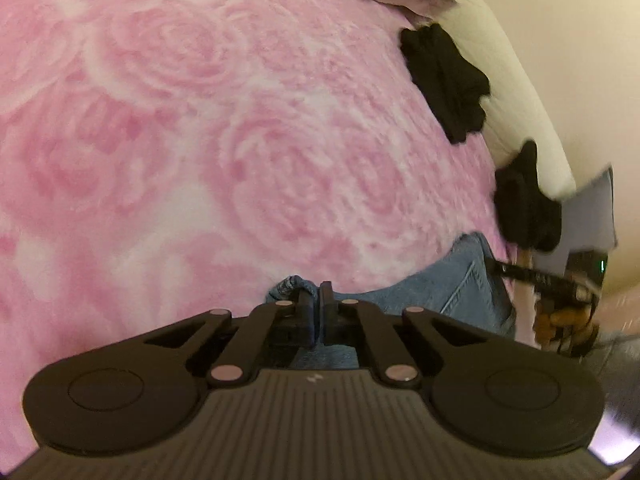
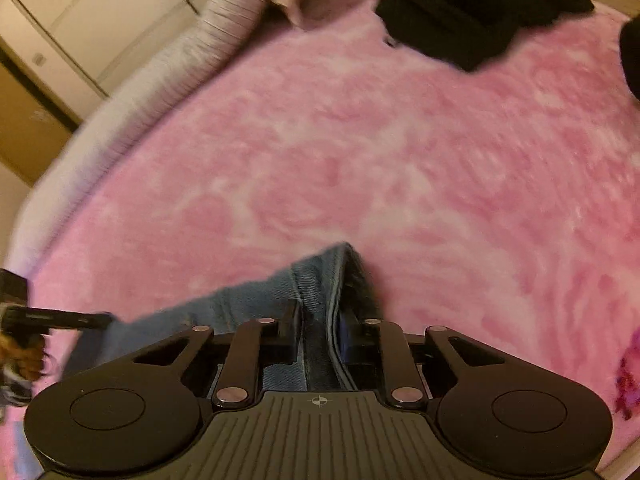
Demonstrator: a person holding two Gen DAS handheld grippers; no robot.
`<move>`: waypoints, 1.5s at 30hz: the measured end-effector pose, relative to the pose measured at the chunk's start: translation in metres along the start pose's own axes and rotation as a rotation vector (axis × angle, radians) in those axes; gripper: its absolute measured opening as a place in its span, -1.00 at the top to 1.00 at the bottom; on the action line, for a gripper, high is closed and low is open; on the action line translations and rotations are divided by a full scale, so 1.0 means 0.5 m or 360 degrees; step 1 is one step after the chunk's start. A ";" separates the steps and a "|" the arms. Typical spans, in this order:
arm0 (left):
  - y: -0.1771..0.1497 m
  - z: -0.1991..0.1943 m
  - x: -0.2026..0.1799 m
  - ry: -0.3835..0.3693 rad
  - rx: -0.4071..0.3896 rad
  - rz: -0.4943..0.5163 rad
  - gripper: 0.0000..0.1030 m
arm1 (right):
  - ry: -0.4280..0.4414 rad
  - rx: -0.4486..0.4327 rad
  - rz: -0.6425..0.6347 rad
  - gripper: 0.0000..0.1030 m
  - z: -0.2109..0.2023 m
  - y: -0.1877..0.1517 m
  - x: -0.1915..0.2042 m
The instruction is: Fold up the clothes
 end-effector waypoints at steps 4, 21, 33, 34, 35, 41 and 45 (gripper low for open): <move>-0.002 -0.037 -0.044 0.0111 -0.0045 0.0283 0.93 | -0.0271 0.0007 -0.0212 0.15 0.007 0.001 0.037; -0.240 -0.144 -0.024 0.0492 -0.0431 0.0285 0.95 | -0.0479 -0.0218 -0.0545 0.07 -0.046 -0.195 0.173; -0.442 -0.214 -0.169 0.0504 -0.0780 0.0365 0.91 | -0.0240 -0.0540 -0.0668 0.24 -0.105 -0.350 0.232; -0.477 -0.205 -0.174 0.0549 -0.0759 0.0332 0.91 | -0.0281 -0.0529 -0.0716 0.24 -0.105 -0.375 0.239; -0.514 -0.200 -0.170 0.0610 -0.0724 0.0285 0.91 | -0.0322 -0.0465 -0.0718 0.23 -0.101 -0.395 0.235; -0.691 -0.248 -0.212 0.0870 -0.0819 0.0186 0.92 | -0.0409 -0.0470 -0.0524 0.22 -0.153 -0.454 0.190; -0.694 -0.287 -0.247 0.0811 -0.0952 0.0132 0.91 | -0.0148 -0.0603 -0.0572 0.22 -0.217 -0.481 0.266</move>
Point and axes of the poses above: each gripper's, at about its wrist camera, not at the fingertips, and z roughly the way its jaws point, x to its left, y to its top, the point moved 3 cm from there along z, roughly the way its jaws point, and after that the axes turned 6 degrees about y, right-handed, at the moved point
